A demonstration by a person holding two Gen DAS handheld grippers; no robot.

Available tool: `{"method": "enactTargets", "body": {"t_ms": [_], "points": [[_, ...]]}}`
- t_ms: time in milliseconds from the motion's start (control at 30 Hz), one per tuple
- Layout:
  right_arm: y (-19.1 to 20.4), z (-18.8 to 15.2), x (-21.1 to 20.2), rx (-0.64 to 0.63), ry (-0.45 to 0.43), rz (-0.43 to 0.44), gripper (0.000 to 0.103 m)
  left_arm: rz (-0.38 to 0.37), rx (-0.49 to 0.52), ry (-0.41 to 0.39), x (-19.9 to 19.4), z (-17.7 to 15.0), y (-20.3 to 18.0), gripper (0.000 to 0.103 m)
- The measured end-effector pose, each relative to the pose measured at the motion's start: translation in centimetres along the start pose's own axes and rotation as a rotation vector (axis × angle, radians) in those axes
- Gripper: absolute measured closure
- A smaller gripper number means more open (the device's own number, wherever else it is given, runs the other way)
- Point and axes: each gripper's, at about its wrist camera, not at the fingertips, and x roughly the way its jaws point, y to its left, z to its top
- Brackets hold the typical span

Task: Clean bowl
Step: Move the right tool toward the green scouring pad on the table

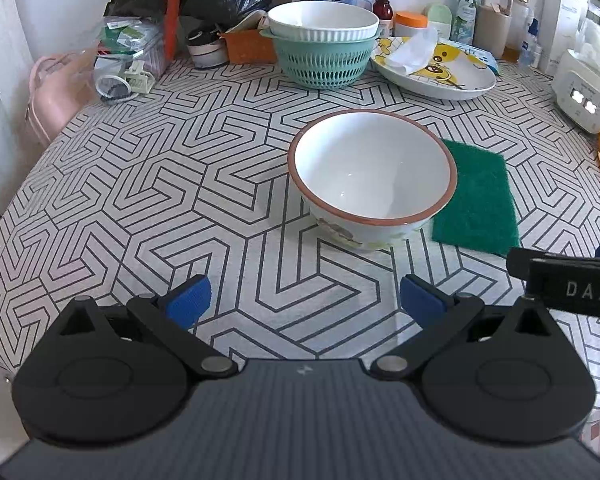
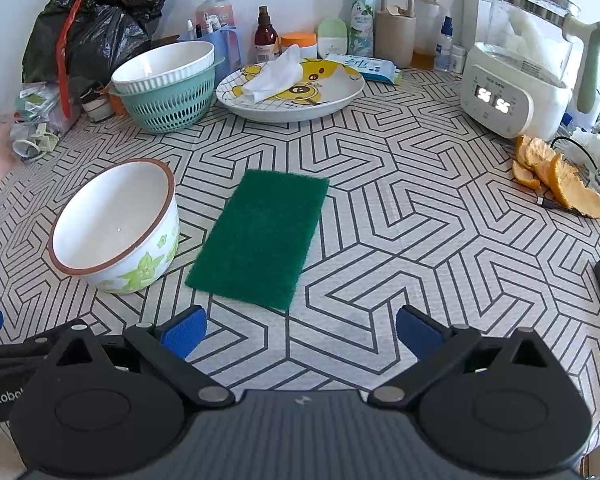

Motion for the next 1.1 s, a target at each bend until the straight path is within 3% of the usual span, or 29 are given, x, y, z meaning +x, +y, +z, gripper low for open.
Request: {"method": "enactTargets", "body": {"t_ms": [400,1100], "points": [[0.00,-0.31,0.03,-0.002,-0.006,-0.005,0.001,-0.032,0.013,0.013,-0.35,0.08,-0.13,0.000],[0.01,-0.26,0.17,0.004,-0.006,-0.022,0.001,-0.022,0.009,0.037,-0.04,0.05,-0.19,0.000]]}}
